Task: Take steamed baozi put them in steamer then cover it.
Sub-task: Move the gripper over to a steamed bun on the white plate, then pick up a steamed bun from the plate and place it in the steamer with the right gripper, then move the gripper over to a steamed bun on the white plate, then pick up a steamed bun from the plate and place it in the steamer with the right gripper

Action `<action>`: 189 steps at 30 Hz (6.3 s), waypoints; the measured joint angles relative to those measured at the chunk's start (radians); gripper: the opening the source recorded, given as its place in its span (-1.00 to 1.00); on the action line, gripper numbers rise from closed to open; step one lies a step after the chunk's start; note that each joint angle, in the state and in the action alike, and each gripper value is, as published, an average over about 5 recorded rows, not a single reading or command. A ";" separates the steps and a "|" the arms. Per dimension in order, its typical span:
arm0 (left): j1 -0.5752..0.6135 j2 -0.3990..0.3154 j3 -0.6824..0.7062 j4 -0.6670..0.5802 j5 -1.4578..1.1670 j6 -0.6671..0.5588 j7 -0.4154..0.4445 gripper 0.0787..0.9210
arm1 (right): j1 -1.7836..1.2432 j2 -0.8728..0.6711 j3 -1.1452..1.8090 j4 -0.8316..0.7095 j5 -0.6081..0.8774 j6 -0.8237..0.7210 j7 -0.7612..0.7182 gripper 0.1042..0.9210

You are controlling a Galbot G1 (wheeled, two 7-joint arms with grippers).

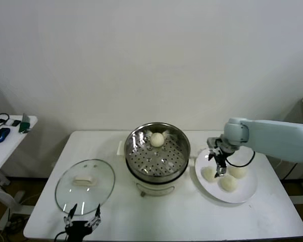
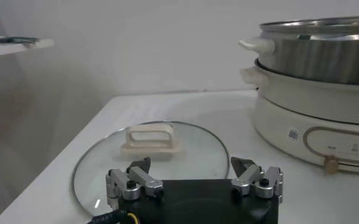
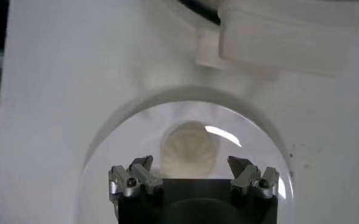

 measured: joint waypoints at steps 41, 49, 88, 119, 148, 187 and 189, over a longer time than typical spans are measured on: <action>0.011 0.009 0.025 -0.058 0.006 0.009 0.001 0.77 | 0.537 0.126 -0.095 0.114 0.255 0.020 -0.124 0.18; 0.003 0.009 0.026 -0.059 0.006 0.010 0.003 0.77 | 0.547 0.272 -0.040 0.179 0.367 -0.051 -0.056 0.18; 0.002 0.009 0.019 -0.054 0.018 0.013 0.005 0.77 | 0.214 0.594 0.001 -0.062 0.269 -0.101 0.052 0.74; -0.018 -0.009 0.048 -0.078 0.061 0.031 0.025 0.77 | 0.225 -0.207 -0.067 0.203 -0.079 0.042 -0.111 0.76; 0.010 -0.017 0.041 -0.073 0.075 0.020 0.020 0.77 | -0.220 -0.213 0.268 0.040 -0.271 0.048 -0.085 0.43; 0.012 -0.021 0.037 -0.082 0.088 0.024 0.017 0.77 | 0.424 0.218 0.043 0.395 -0.317 0.491 -0.119 0.36; 0.013 -0.023 0.034 -0.082 0.087 0.023 0.017 0.77 | 0.398 0.246 0.040 0.395 -0.351 0.504 -0.113 0.37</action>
